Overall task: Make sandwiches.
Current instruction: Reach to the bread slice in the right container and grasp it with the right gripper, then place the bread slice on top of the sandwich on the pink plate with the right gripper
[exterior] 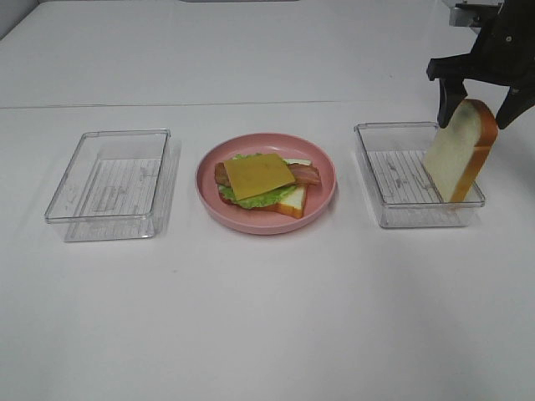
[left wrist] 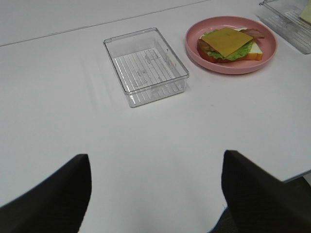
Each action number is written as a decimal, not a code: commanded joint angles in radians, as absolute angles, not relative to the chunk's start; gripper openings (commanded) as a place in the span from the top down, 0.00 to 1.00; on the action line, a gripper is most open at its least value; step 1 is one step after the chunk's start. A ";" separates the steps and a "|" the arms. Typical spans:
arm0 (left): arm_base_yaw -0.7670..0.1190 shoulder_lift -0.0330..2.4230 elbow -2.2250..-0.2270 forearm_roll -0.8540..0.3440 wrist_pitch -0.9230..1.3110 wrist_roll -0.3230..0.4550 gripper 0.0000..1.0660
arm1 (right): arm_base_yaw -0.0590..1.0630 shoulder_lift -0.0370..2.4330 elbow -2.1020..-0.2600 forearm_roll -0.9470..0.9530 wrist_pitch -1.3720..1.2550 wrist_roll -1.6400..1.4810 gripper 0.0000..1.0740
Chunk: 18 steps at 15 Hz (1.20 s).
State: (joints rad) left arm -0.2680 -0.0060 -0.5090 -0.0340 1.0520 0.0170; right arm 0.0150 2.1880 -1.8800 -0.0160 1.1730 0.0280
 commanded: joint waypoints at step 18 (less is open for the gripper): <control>-0.267 -0.028 -0.504 -0.036 1.040 0.015 0.33 | 0.066 1.989 -1.901 0.362 1.237 -0.022 1.00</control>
